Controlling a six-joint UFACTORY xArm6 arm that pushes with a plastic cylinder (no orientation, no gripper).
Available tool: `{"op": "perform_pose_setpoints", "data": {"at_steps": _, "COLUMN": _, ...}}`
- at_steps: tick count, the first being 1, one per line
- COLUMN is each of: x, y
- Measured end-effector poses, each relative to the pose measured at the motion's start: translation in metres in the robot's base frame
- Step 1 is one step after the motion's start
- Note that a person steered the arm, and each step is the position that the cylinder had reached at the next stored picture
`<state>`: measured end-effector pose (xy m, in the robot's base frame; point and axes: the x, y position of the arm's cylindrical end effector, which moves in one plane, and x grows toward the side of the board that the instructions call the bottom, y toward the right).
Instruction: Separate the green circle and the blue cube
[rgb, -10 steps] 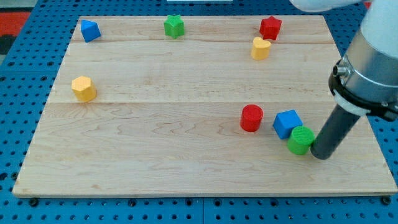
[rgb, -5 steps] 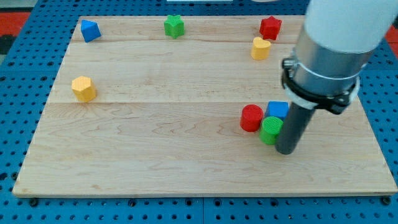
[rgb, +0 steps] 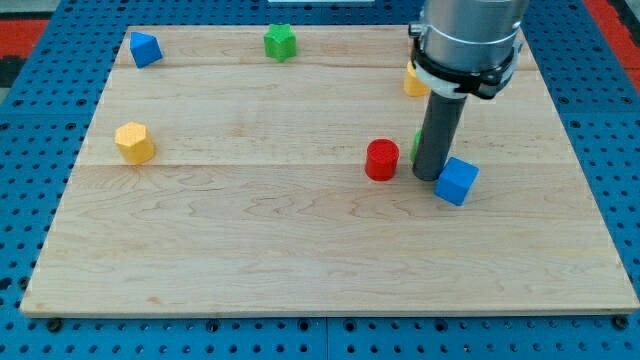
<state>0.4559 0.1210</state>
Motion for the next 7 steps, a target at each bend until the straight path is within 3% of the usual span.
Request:
{"op": "perform_pose_setpoints", "data": {"at_steps": 2, "x": -0.014, "y": 0.015}}
{"op": "perform_pose_setpoints", "data": {"at_steps": 3, "x": -0.014, "y": 0.069}}
{"op": "perform_pose_setpoints", "data": {"at_steps": 4, "x": 0.019, "y": 0.064}}
{"op": "perform_pose_setpoints", "data": {"at_steps": 7, "x": 0.024, "y": 0.044}}
